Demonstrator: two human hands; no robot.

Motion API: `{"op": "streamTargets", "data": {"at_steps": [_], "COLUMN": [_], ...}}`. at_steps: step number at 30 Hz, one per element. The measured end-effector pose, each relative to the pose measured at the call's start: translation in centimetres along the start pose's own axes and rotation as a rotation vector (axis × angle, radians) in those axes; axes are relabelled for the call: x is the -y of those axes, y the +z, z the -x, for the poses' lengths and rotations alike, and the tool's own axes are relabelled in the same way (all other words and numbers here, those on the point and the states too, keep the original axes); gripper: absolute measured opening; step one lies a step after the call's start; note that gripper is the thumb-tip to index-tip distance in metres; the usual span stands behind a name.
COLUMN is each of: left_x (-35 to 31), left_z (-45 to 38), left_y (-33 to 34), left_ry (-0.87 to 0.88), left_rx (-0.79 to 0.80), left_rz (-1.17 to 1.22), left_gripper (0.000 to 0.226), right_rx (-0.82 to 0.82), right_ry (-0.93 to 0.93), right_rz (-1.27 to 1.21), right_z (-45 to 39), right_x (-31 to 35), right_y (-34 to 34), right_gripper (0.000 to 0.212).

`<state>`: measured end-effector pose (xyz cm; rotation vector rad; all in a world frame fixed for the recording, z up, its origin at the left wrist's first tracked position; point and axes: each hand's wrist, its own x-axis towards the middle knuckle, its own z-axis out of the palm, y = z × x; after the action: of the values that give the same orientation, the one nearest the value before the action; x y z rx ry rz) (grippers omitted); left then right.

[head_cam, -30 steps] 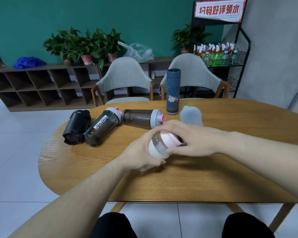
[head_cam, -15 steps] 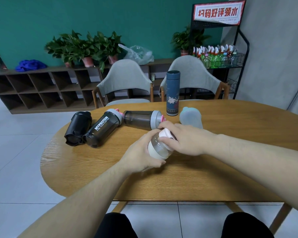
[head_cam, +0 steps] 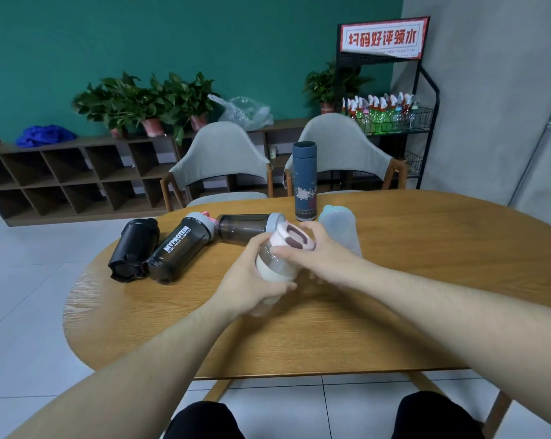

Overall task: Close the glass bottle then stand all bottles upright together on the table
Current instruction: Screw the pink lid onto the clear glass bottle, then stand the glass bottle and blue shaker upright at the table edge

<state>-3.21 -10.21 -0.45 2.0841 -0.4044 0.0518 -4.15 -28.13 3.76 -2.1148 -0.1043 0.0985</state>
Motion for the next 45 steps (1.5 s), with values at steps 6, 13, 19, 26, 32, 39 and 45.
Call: {"op": "streamTargets", "data": {"at_steps": [6, 13, 19, 26, 32, 39, 45], "left_x": [-3.9, -8.0, -8.4, -8.1, -5.6, -4.2, -4.6], "left_z": [-2.8, -5.0, -7.9, -13.4, -17.6, -21.0, -22.5], "left_y": [2.6, 7.7, 7.4, 10.4, 12.6, 14.6, 15.4], "left_ry": [0.015, 0.069, 0.003, -0.307, -0.518, -0.594, -0.494], "left_rx": [-0.128, -0.096, 0.243, 0.015, 0.032, 0.047, 0.035], "left_rz": [0.125, 0.225, 0.238, 0.068, -0.069, -0.139, -0.044], "left_gripper": [0.091, 0.090, 0.083, 0.069, 0.115, 0.120, 0.112], "right_rx": [-0.039, -0.294, -0.418, -0.500, -0.492, -0.473, -0.473], "right_ry": [0.029, -0.004, 0.015, 0.048, 0.087, 0.124, 0.125], "right_rz": [-0.263, -0.270, -0.286, -0.229, -0.169, -0.108, -0.102], "right_z": [0.6, 1.4, 1.3, 1.5, 1.3, 0.0, -1.0], "right_x": [-0.5, -2.0, -4.9, -7.3, -9.2, -12.0, -14.0], "right_y": [-1.6, -6.4, -12.0, -17.2, -19.2, -20.2, -22.0], "right_gripper": [0.097, 0.082, 0.080, 0.073, 0.072, 0.069, 0.069]}}
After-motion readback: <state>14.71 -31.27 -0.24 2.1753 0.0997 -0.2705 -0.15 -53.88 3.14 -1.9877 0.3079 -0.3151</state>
